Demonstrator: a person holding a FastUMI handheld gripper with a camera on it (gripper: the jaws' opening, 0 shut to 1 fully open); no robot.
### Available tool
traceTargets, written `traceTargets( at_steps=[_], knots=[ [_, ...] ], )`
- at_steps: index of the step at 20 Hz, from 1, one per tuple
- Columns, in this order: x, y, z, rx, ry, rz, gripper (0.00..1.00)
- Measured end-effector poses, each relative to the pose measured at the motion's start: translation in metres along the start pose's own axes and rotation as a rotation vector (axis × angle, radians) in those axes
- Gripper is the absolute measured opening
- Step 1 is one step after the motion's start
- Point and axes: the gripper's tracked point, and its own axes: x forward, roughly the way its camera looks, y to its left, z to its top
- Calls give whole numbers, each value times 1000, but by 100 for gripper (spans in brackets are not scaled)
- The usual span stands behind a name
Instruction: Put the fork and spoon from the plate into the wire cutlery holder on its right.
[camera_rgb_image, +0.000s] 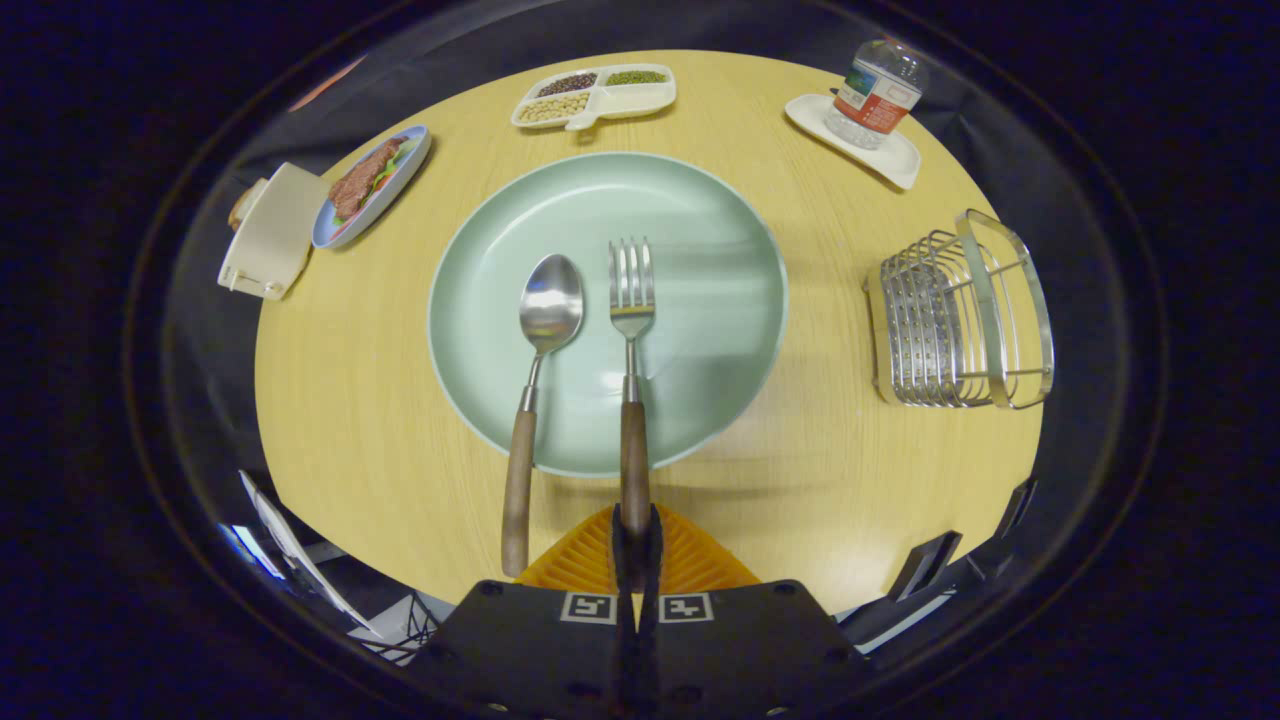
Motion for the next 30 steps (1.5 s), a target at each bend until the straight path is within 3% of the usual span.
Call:
traceTargets(
  at_steps=[8,15,21,30],
  knots=[
    [-89,-19,2,28,-40,80,0],
    [-164,-102,0,99,-38,46,0],
    [-155,-156,-16,174,94,7,0],
    [-132,-160,-3,218,240,4,1]
  ],
)
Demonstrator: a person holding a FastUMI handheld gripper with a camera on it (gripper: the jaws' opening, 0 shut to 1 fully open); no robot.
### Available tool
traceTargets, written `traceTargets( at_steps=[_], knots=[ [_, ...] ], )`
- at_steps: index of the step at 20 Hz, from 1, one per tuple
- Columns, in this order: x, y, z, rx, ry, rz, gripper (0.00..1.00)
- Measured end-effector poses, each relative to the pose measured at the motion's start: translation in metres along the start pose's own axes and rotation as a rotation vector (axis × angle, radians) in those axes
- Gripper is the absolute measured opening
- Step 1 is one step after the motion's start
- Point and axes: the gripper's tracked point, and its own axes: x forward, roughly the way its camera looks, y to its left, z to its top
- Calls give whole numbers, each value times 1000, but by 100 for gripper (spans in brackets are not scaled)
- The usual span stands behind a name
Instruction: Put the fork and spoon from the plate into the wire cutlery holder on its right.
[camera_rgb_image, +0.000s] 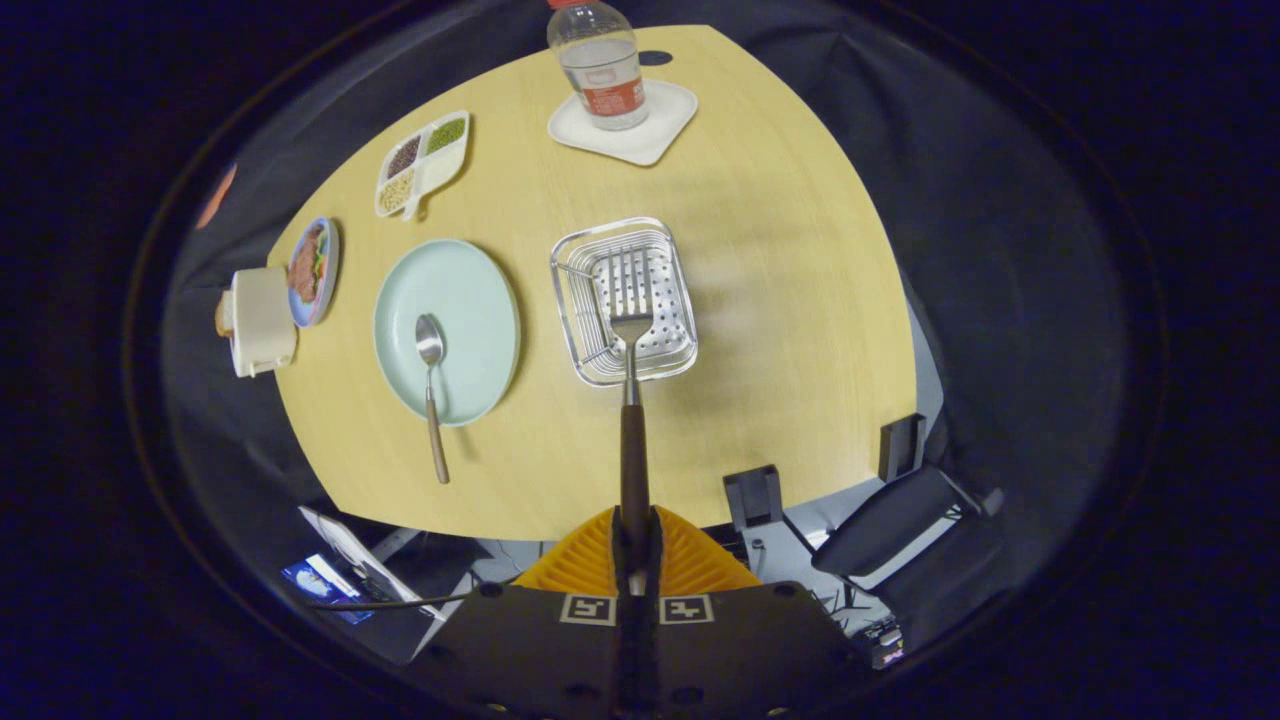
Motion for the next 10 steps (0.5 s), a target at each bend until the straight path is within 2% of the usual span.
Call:
traceTargets(
  at_steps=[3,6,7,10],
  knots=[
    [0,1,16,-20,-29,-18,5],
    [-5,4,28,-39,-65,-27,15],
    [-7,6,29,-49,-75,-28,21],
    [-11,16,33,-88,-119,-16,48]
  ],
)
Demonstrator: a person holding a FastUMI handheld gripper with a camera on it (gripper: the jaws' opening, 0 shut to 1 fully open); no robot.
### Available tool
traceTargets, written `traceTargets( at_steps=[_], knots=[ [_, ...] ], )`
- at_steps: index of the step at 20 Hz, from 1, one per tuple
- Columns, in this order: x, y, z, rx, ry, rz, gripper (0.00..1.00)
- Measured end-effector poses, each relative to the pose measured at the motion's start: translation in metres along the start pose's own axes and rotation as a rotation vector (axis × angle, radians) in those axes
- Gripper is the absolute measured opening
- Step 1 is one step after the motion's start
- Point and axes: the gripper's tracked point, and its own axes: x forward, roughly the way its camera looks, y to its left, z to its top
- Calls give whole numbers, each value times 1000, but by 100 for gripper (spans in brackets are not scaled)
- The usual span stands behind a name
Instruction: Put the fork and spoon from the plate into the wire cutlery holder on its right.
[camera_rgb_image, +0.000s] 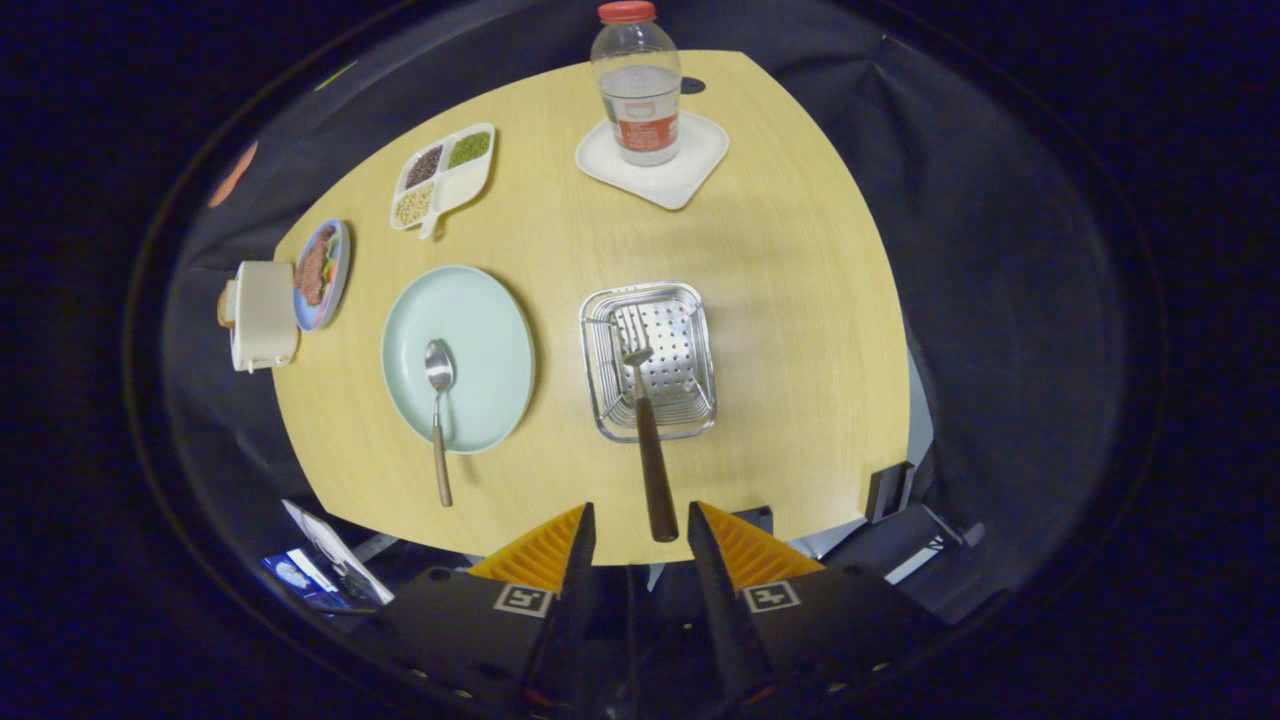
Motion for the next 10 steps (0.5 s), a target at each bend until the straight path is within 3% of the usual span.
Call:
traceTargets(
  at_steps=[4,10],
  knots=[
    [-17,9,13,-32,-102,-8,83],
    [-25,66,-4,-109,-157,29,89]
  ],
)
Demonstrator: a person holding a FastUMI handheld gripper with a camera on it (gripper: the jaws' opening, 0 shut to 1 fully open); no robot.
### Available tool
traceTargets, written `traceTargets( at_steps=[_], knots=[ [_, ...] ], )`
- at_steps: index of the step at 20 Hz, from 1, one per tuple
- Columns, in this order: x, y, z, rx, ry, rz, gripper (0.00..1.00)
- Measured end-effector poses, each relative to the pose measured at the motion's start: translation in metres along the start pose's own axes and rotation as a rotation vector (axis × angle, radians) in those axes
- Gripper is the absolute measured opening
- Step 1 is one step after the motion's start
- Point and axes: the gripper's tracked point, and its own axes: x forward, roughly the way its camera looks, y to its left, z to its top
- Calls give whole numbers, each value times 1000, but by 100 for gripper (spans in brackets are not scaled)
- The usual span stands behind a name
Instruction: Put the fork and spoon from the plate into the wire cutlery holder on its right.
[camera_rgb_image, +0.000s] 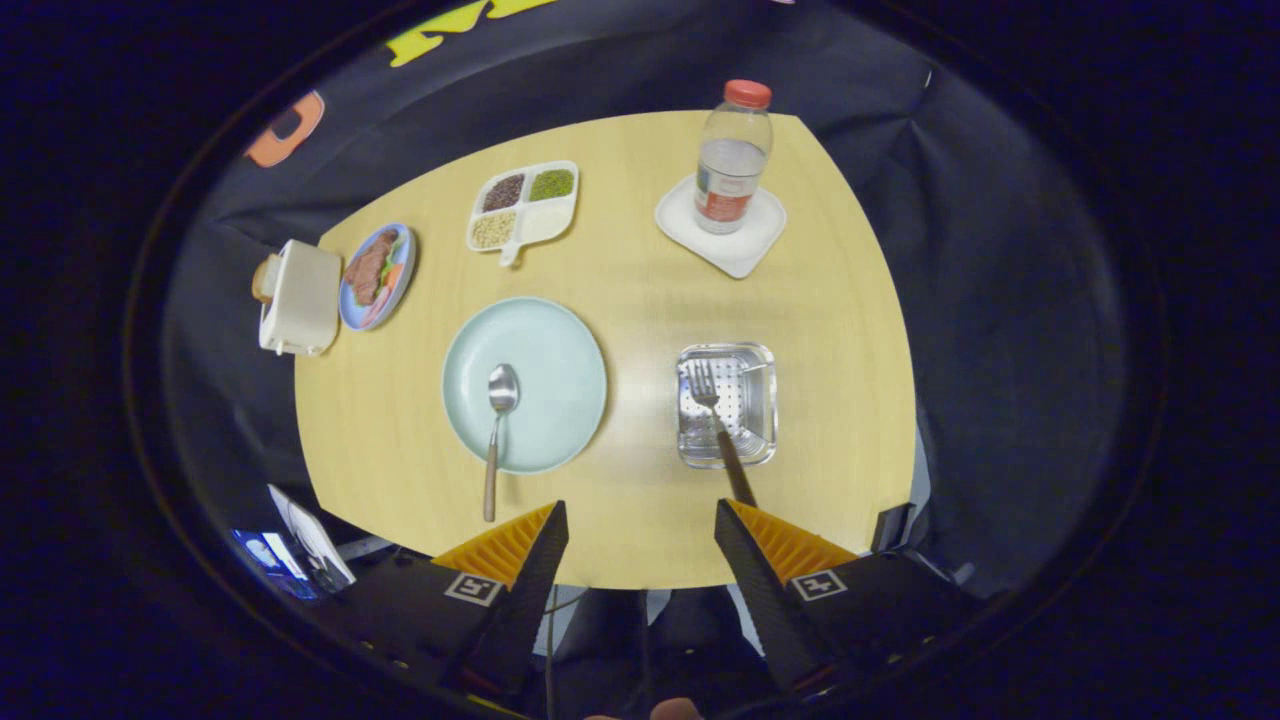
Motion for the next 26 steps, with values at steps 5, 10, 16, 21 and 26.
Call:
traceTargets(
  at_steps=[5,10,16,21,26],
  knots=[
    [23,75,-26,-56,14,44,94],
    [67,127,-50,-47,45,37,95],
    [122,150,-60,-5,51,15,95],
    [155,150,-55,70,45,-1,79],
    [170,149,-49,111,51,-4,67]
  ],
)
